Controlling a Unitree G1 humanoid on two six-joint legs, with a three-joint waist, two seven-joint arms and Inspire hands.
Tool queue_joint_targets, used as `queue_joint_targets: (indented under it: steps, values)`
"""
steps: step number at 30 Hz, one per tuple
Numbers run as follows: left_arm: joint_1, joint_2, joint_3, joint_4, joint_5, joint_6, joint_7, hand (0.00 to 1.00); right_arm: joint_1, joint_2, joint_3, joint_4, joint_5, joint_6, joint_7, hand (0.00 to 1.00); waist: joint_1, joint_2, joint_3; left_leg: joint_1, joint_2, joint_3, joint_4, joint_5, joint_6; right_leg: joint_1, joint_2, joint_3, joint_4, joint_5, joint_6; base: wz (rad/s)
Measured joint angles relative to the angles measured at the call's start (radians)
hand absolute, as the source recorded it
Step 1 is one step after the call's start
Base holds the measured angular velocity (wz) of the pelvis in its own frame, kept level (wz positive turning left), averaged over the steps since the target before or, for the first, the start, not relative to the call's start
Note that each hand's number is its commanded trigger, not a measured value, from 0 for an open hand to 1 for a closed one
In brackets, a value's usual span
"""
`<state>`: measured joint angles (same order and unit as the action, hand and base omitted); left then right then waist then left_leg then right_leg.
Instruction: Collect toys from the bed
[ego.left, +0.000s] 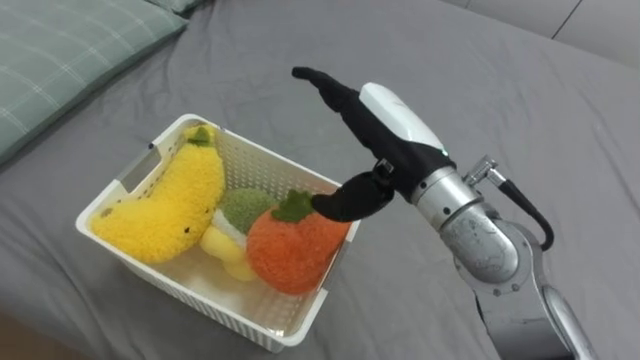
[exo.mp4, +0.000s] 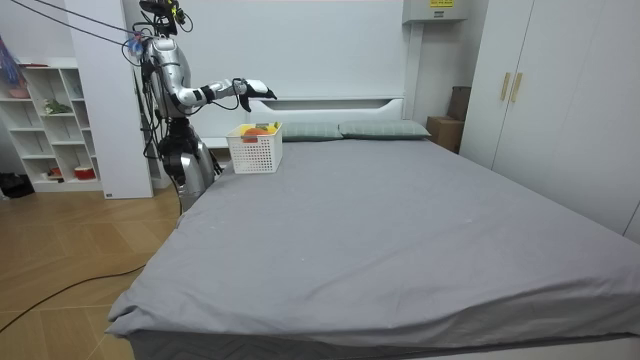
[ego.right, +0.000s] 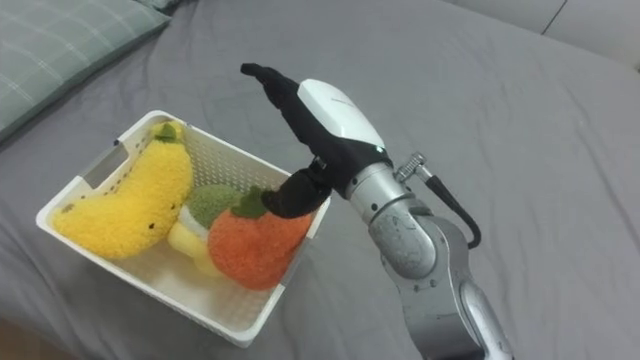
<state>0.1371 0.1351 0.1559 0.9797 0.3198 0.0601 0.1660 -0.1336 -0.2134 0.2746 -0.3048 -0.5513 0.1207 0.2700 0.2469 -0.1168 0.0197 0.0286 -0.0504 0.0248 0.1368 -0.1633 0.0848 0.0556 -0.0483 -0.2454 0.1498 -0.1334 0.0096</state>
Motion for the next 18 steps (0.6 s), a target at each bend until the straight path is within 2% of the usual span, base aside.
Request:
queue_joint_targets:
  steps: [2, 3, 7, 11, 13, 15, 16, 18]
  values:
    - [0.001, -0.001, 0.002, 0.0, 0.0, 0.0, 0.001, 0.0, 0.006, -0.003, -0.013, 0.0, 0.013, 0.0, -0.013, 0.0, 0.0, -0.003, -0.0027, 0.002, 0.0, 0.001, 0.0, 0.0, 0.0, 0.0, 0.0, 0.0, 0.0, 0.0, 0.0, 0.0]
    - [0.003, -0.004, 0.009, -0.004, 0.0, 0.0, 0.002, 0.0, 0.013, -0.004, -0.03, 0.006, 0.031, -0.007, -0.023, 0.0, -0.004, -0.001, -0.0014, 0.0, 0.0, 0.0, 0.0, 0.0, 0.0, 0.0, 0.0, 0.0, 0.0, 0.0, 0.0, 0.0]
    - [0.022, -0.006, 0.031, -0.017, 0.001, 0.0, 0.019, 0.0, 0.064, -0.002, -0.104, 0.039, 0.079, -0.021, -0.061, 0.0, -0.031, -0.009, -0.0076, 0.001, 0.0, -0.002, 0.001, 0.0, 0.001, 0.003, -0.002, 0.001, 0.0, 0.0, 0.0, 0.04]
    - [0.04, -0.006, 0.099, -0.015, 0.0, -0.001, 0.03, 0.0, 0.13, -0.004, -0.226, 0.04, 0.164, -0.031, -0.124, 0.0, -0.083, -0.007, -0.0085, 0.001, 0.0, 0.002, 0.002, 0.0, 0.001, 0.003, -0.002, 0.005, 0.001, 0.0, 0.0, -0.03]
    - [0.052, -0.004, 0.105, -0.016, 0.0, -0.002, 0.043, 0.0, 0.154, -0.007, -0.284, 0.043, 0.201, -0.039, -0.161, 0.0, -0.104, -0.002, -0.011, 0.009, 0.002, 0.016, 0.002, 0.0, 0.001, 0.003, 0.0, 0.024, 0.001, 0.0, 0.0, -0.16]
    - [0.069, -0.004, 0.106, -0.016, 0.0, -0.004, 0.052, 0.0, 0.192, -0.007, -0.34, 0.06, 0.238, -0.057, -0.212, 0.0, -0.125, 0.01, -0.0187, 0.024, 0.004, 0.039, -0.003, -0.001, 0.001, 0.006, 0.002, 0.051, 0.001, 0.0, 0.0, -0.3]
    - [0.073, -0.004, 0.106, -0.016, 0.0, -0.006, 0.057, 0.0, 0.2, -0.007, -0.35, 0.062, 0.24, -0.057, -0.223, 0.0, -0.133, 0.013, -0.0201, 0.026, 0.004, 0.044, -0.004, -0.001, 0.002, 0.007, 0.002, 0.054, 0.001, 0.0, 0.0, -0.25]
    - [0.075, -0.004, 0.108, -0.009, 0.0, -0.017, 0.071, 0.0, 0.219, -0.006, -0.388, 0.068, 0.266, -0.058, -0.256, 0.0, -0.162, 0.021, -0.0171, 0.034, 0.006, 0.064, -0.007, -0.003, 0.002, 0.006, 0.003, 0.075, 0.003, 0.0, 0.001, -0.28]
